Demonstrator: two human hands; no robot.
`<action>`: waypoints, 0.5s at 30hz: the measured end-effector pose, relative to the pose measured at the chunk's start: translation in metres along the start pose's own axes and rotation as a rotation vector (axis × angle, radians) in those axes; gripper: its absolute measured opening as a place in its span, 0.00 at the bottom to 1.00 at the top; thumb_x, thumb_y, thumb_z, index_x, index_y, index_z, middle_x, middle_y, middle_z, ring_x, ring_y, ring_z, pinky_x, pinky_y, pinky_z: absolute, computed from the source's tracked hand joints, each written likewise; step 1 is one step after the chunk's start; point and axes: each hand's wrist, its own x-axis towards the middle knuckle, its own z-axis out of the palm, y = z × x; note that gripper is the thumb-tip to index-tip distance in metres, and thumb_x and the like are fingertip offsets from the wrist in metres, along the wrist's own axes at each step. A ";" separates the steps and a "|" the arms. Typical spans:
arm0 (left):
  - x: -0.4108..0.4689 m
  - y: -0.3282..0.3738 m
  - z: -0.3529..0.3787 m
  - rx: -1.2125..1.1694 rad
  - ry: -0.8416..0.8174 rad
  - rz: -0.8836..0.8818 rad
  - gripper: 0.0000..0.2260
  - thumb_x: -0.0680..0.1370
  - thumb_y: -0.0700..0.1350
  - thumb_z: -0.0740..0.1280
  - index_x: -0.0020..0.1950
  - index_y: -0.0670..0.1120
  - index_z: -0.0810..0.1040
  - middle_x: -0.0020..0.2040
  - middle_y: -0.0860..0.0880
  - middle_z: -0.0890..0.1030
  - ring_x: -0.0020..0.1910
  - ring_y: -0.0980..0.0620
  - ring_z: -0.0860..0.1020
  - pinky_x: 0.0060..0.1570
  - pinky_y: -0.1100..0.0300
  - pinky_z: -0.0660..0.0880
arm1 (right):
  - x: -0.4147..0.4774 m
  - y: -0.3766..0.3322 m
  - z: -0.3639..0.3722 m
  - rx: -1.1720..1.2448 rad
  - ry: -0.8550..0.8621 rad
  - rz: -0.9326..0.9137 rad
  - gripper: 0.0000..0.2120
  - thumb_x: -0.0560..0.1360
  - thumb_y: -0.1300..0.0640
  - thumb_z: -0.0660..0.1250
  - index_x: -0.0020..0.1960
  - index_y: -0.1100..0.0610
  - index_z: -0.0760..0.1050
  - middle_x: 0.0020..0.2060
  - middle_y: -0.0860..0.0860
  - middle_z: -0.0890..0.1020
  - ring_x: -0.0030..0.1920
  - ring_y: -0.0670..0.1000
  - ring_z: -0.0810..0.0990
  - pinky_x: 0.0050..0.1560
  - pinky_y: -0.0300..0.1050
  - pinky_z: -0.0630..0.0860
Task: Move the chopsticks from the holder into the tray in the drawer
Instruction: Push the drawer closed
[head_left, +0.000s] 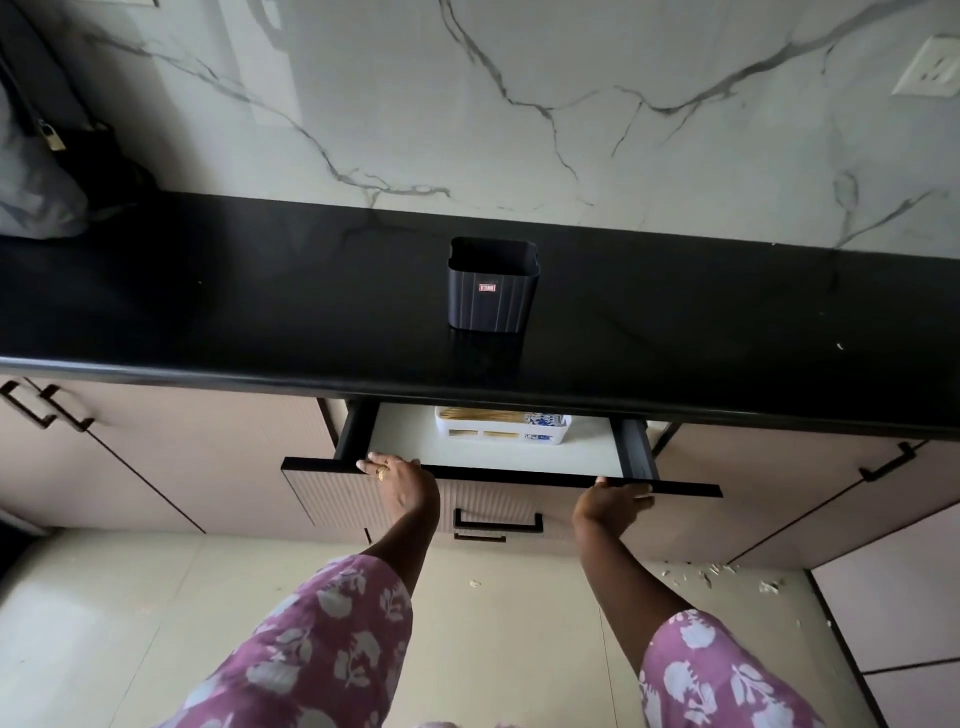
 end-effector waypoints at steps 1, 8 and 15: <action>0.005 0.006 -0.003 -0.009 0.017 -0.006 0.26 0.82 0.39 0.55 0.75 0.32 0.46 0.76 0.34 0.45 0.73 0.37 0.61 0.57 0.55 0.69 | 0.002 -0.005 0.003 -0.006 0.011 -0.033 0.30 0.80 0.63 0.59 0.75 0.69 0.47 0.74 0.68 0.50 0.71 0.69 0.61 0.67 0.57 0.64; 0.051 0.075 -0.020 -0.185 0.085 0.247 0.25 0.82 0.40 0.53 0.76 0.36 0.46 0.78 0.39 0.43 0.73 0.37 0.59 0.67 0.50 0.63 | 0.026 -0.088 0.040 -0.048 0.009 -0.372 0.26 0.80 0.61 0.57 0.74 0.67 0.54 0.76 0.62 0.51 0.75 0.60 0.56 0.70 0.47 0.60; 0.107 0.176 -0.017 -0.198 -0.123 0.226 0.27 0.82 0.52 0.54 0.77 0.42 0.52 0.74 0.39 0.63 0.72 0.40 0.63 0.69 0.53 0.60 | 0.066 -0.186 0.088 -0.033 -0.226 -0.527 0.24 0.80 0.54 0.59 0.72 0.65 0.62 0.71 0.61 0.67 0.71 0.59 0.66 0.70 0.44 0.60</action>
